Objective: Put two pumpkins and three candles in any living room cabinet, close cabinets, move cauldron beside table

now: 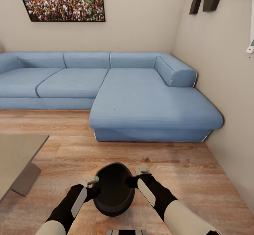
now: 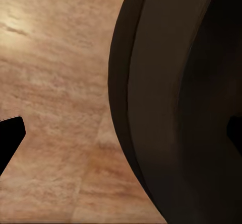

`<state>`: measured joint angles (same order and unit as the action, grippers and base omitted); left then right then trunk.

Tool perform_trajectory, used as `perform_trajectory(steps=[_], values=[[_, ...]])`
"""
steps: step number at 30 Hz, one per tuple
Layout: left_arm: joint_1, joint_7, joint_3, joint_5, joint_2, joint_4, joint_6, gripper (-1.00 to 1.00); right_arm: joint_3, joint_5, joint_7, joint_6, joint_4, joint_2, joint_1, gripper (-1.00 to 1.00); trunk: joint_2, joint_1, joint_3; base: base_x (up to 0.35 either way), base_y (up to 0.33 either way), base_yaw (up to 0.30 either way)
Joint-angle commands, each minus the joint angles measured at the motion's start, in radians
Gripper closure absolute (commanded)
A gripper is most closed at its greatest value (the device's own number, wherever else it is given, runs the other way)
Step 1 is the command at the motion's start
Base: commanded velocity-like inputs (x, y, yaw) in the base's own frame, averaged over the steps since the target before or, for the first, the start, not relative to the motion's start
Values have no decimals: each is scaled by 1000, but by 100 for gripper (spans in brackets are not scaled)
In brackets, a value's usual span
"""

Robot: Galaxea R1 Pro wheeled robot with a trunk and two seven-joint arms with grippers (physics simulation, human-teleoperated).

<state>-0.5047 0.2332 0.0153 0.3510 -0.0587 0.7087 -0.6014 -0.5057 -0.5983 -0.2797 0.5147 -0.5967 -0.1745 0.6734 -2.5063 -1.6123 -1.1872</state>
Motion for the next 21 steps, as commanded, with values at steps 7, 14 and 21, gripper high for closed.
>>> perform_trajectory(steps=[7, 14, 21], values=[[0, 0, 0, 0, 0, 0, 0, -100, 0, 4, 8, -2, 1, 0, 0, -100, -1, -1, -12, 0, 0, 0], [-1, 0, 0, 0, -1, 0, 0, -100, 0, 6, 8, -4, 2, 0, 0, -100, -2, -4, -39, 0, 0, 0], [0, 0, 0, 0, -1, 0, 0, -100, 0, 8, 8, -8, 2, 0, 0, -100, -3, -6, -50, 0, 0, 0]])
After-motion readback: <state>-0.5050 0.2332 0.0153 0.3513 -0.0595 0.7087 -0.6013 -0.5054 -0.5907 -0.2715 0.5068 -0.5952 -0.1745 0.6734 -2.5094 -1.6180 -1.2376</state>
